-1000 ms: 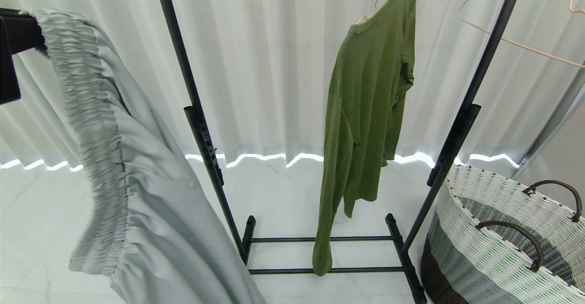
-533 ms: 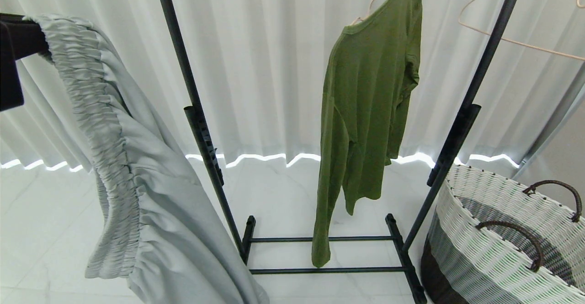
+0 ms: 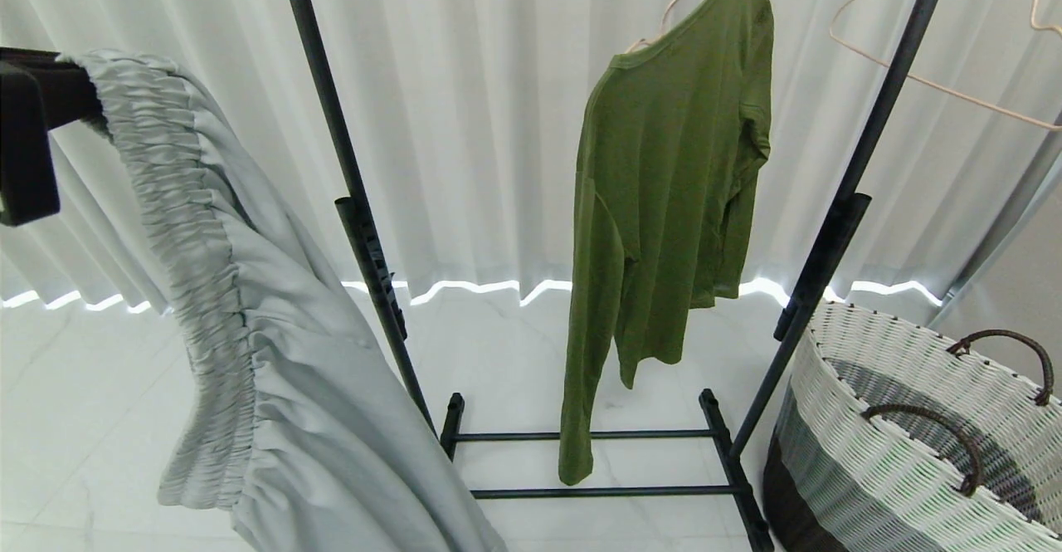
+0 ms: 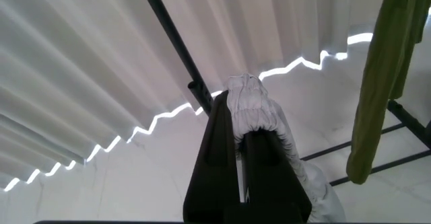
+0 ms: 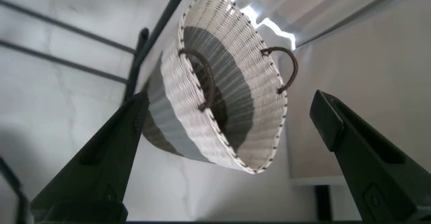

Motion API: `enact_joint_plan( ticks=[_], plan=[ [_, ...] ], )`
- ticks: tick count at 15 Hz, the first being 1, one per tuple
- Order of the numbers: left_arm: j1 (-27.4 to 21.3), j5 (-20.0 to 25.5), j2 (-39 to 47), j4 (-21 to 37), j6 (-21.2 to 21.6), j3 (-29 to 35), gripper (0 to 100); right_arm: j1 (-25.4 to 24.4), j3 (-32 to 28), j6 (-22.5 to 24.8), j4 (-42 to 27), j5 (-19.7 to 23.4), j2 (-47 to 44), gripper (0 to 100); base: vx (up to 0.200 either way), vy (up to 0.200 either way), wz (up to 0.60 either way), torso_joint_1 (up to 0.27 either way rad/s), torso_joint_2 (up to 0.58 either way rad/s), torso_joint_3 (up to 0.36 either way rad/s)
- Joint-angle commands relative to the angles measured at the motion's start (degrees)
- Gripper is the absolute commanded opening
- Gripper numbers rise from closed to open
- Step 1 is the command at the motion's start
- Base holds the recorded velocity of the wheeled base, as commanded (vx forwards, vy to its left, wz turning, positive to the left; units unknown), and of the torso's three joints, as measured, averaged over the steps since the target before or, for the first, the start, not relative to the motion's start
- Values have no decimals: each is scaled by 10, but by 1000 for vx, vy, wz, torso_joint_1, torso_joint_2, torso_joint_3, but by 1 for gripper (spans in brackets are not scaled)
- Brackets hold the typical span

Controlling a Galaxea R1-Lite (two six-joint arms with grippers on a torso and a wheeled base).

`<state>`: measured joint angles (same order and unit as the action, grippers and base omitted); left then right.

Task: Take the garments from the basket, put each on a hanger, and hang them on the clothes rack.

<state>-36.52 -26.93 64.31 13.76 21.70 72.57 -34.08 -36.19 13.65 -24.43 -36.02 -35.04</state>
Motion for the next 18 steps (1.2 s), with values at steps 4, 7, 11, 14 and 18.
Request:
enact_joint_plan(
  ticks=[4, 7, 11, 14, 18],
  plan=[
    [0, 0, -19, -1, 0, -45, 0, 0, 37, -25, 2, 1, 28, 100, 0, 0, 0, 143, -425, -267],
    [0, -1, -33, -1, -1, -70, 0, 0, 46, -26, 2, 0, 46, 100, 0, 0, 0, 168, -461, -289],
    [0, 1, -30, -1, -1, -73, 0, 0, 49, -27, 2, 1, 47, 100, 0, 0, 0, 187, -471, -283],
    [0, 1, -34, -1, 0, -75, 0, 0, 49, -29, 2, 0, 47, 100, 0, 0, 0, 211, -489, -284],
    [0, 1, -34, -1, 0, -75, 0, 0, 49, -29, 2, 0, 47, 100, 0, 0, 0, 226, -498, -278]
  ],
)
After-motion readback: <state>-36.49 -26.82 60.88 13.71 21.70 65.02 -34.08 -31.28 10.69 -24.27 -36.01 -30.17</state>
